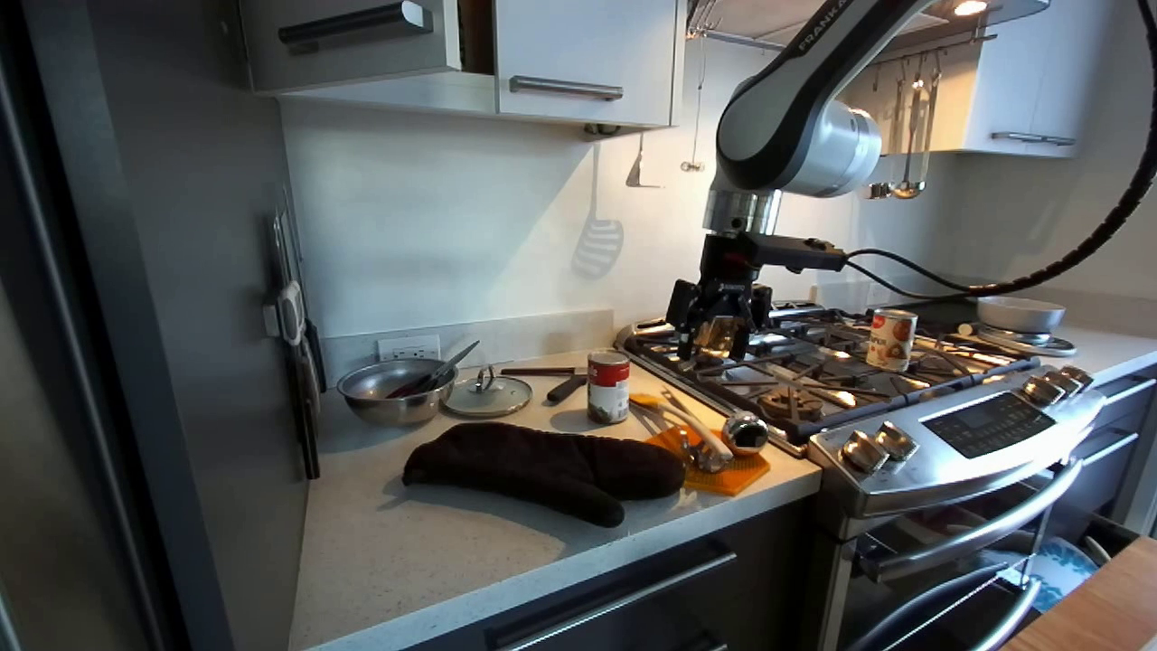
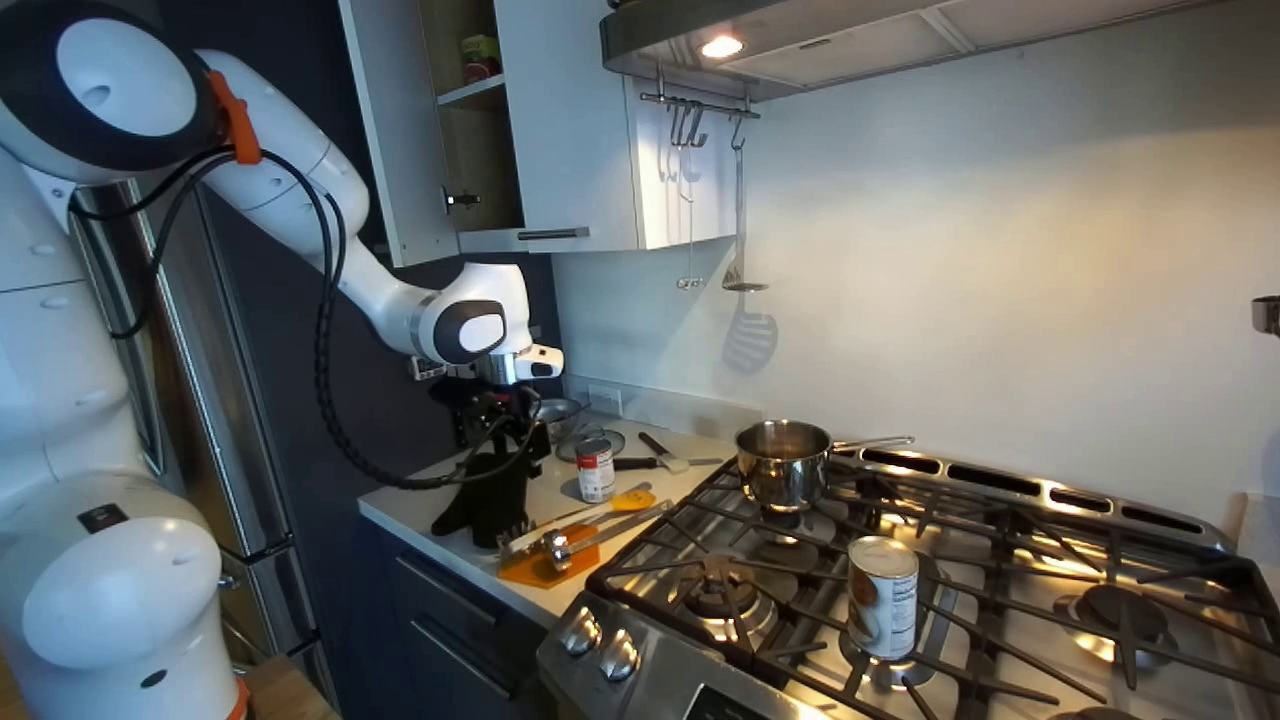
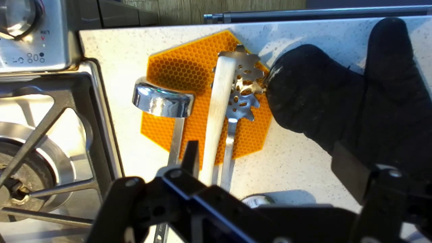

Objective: Move the wooden spoon to the left

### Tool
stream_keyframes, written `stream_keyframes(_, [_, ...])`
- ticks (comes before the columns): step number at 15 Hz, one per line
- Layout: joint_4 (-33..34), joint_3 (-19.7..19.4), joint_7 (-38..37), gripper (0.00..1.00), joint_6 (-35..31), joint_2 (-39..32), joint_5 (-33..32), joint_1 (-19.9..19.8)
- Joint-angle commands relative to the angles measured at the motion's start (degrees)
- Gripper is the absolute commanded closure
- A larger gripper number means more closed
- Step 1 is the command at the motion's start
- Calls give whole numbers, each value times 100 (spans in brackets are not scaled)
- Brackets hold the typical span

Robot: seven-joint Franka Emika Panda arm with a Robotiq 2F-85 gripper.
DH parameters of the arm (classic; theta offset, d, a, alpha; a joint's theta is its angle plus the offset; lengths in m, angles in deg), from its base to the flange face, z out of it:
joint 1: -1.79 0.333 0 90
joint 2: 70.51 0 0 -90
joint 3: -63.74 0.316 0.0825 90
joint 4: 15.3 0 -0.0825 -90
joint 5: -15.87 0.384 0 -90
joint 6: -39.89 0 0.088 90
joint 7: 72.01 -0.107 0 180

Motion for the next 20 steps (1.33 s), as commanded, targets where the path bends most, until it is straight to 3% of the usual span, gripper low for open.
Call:
stream_keyframes(1, [6, -61, -5, 0, 13, 2, -8, 58])
stream_keyframes(18, [6, -61, -5, 0, 12, 2, -9, 58])
stream_keyframes(20, [204, -98, 72, 0, 24, -254, -69, 20])
